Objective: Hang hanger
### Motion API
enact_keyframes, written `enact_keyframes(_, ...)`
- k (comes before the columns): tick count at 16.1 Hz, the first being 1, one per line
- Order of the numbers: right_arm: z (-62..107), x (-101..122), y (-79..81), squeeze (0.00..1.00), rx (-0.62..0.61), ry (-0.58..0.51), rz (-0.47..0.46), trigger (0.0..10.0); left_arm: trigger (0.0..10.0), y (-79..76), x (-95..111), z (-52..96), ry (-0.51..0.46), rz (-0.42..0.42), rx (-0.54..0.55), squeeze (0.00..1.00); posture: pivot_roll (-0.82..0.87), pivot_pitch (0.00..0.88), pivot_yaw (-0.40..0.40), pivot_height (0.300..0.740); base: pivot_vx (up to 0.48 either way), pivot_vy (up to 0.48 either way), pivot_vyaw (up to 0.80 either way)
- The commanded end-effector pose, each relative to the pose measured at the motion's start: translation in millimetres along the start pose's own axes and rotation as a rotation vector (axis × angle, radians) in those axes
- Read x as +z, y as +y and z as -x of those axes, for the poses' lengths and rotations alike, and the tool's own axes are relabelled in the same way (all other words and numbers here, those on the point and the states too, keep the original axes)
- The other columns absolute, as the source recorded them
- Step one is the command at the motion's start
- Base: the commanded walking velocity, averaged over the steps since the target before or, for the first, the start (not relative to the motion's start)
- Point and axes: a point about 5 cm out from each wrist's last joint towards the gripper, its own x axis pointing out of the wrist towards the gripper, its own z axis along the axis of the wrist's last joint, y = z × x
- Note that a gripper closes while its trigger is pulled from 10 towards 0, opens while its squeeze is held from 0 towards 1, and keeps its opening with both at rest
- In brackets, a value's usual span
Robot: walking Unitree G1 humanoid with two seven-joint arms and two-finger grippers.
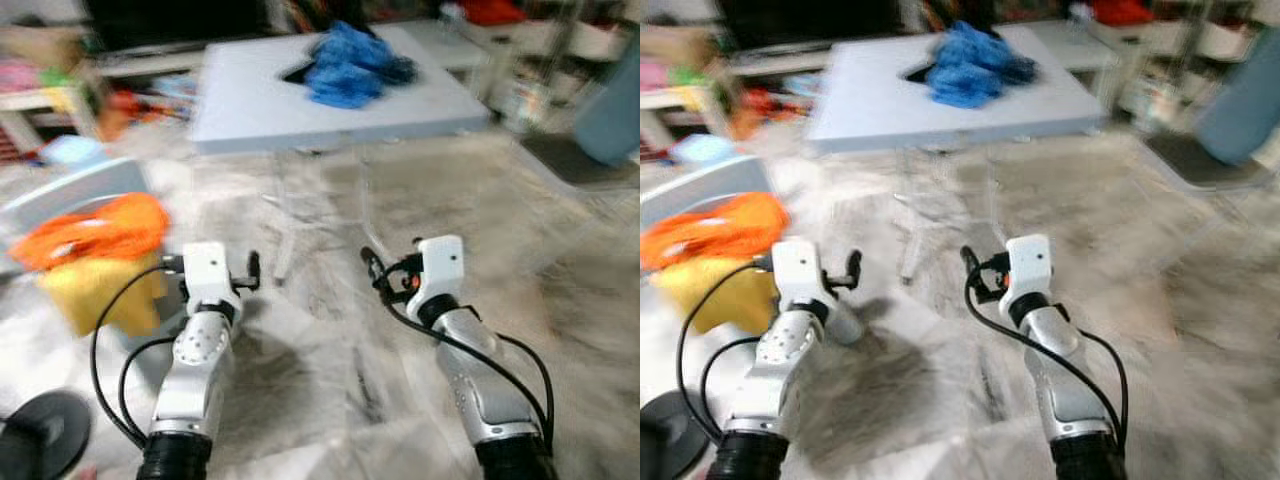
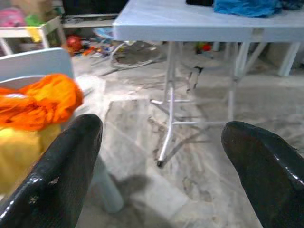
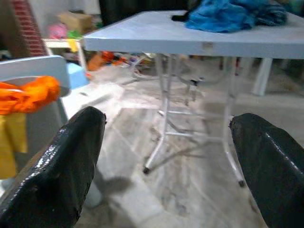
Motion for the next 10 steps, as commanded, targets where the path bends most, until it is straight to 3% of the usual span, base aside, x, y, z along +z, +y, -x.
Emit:
enact_keyframes(1,3.2,1.7,-8.3,0.0,-0.026,0.001,0.005,10.0,10.0,-8.4,3.1,-1.3,-0.005,0.003,-0.021,0.0,-0.15,0.0,0.037,0.74,0.0,0.0,0.0)
enact_keyframes(6,3.5,-0.8,-3.4,0.0,-0.018,0.008,-0.003,10.0,10.0,-7.1,3.5,-2.3,0.002,0.0,-0.016,0.0,-0.14,0.0,0.042,0.74,0.0,0.317,0.0)
enact_keyframes(10,3.0,-1.3,-2.9,0.0,-0.019,0.011,-0.006,10.0,10.0,-8.0,2.8,-2.4,0.011,-0.005,-0.016,0.0,-0.14,0.0,0.046,0.74,0.0,0.48,0.0)
